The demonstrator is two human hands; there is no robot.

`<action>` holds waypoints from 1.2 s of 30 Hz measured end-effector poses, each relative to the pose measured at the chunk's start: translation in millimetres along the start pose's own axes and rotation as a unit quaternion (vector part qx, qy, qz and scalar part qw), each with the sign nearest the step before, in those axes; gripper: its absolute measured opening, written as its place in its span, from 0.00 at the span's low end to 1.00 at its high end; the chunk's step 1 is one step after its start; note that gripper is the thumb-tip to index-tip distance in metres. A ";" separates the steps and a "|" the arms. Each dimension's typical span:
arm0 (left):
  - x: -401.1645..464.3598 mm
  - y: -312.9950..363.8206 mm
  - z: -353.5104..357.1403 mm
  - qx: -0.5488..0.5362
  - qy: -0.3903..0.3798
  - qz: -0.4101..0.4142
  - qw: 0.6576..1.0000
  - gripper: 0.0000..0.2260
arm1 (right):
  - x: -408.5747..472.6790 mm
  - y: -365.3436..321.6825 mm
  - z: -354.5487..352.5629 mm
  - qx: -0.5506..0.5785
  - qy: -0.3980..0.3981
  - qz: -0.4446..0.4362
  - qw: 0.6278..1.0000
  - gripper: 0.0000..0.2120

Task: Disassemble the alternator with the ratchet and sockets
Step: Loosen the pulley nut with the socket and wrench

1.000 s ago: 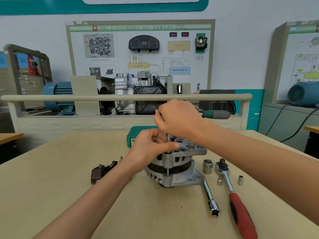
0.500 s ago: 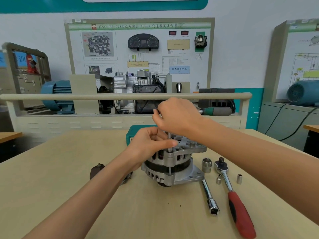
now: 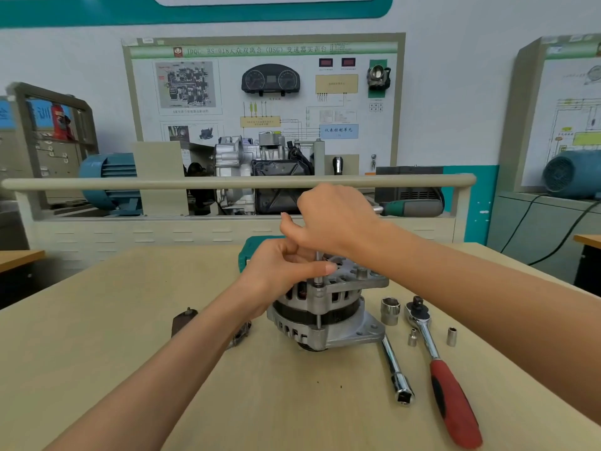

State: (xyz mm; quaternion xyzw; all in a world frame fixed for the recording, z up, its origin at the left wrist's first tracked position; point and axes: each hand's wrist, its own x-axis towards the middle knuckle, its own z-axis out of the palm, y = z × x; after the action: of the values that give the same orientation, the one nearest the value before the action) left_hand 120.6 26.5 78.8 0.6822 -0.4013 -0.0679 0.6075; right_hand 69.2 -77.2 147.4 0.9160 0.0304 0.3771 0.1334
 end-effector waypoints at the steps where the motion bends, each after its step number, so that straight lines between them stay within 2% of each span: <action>1: 1.6 -0.9 3.4 0.027 0.024 0.008 0.999 0.11 | 0.4 -0.3 -0.2 -0.005 -0.003 0.000 1.000 0.23; 2: 2.8 -2.3 5.3 0.048 0.038 0.015 0.998 0.14 | 0.9 -0.4 0.1 -0.009 -0.007 -0.001 1.000 0.22; 4: 1.9 -3.4 3.6 0.044 0.027 0.024 0.998 0.11 | 1.3 -0.2 0.4 -0.011 -0.014 -0.003 1.000 0.21; 7: -3.4 -2.0 -9.0 -0.003 -0.063 0.012 0.998 0.07 | 1.7 1.1 -0.8 0.004 -0.014 0.000 1.000 0.21; 9: -5.2 -1.5 -13.6 -0.010 -0.095 0.014 0.995 0.06 | 1.6 1.1 -1.3 0.012 -0.013 0.002 1.000 0.21; 14: 0.5 -3.3 -5.5 0.001 -0.004 0.003 1.000 0.07 | 1.7 -0.5 -0.1 0.011 -0.006 0.007 1.000 0.20; 16: 1.1 -3.9 -2.8 0.003 0.007 0.007 1.000 0.08 | 1.5 0.2 -0.4 0.014 -0.005 0.015 1.000 0.21; 18: 0.0 -5.6 -3.8 -0.002 -0.008 0.006 1.000 0.09 | 1.6 0.8 0.0 0.017 -0.002 0.021 1.000 0.21; 23: -4.3 -7.4 -13.0 -0.036 -0.119 0.013 0.992 0.09 | 2.0 -0.2 1.3 0.022 0.005 0.020 1.000 0.21; 25: -4.6 -6.6 -14.9 -0.050 -0.118 0.009 0.992 0.08 | 2.1 -1.7 1.2 0.022 0.011 0.016 1.000 0.21; 30: 2.4 -6.2 -6.1 -0.040 -0.020 0.002 0.999 0.09 | 3.2 -3.1 1.3 0.014 0.016 0.011 1.000 0.21; 32: 3.5 -6.3 -3.6 -0.025 -0.005 0.002 1.000 0.09 | 4.2 -3.2 1.3 0.010 0.012 0.010 1.000 0.21; 34: 2.6 -7.4 -6.2 -0.014 -0.020 0.001 1.000 0.10 | 4.8 -3.4 1.8 0.014 0.011 0.013 1.000 0.21; 36: -0.8 -7.7 -11.3 -0.023 -0.070 0.006 0.997 0.12 | 5.0 -3.6 2.0 0.016 0.012 0.013 1.000 0.21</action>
State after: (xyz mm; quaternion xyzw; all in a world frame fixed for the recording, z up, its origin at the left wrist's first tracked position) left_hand 130.3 35.3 74.5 0.6596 -0.4448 -0.1210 0.5937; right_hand 74.3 -73.4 148.5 0.9138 0.0265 0.3892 0.1132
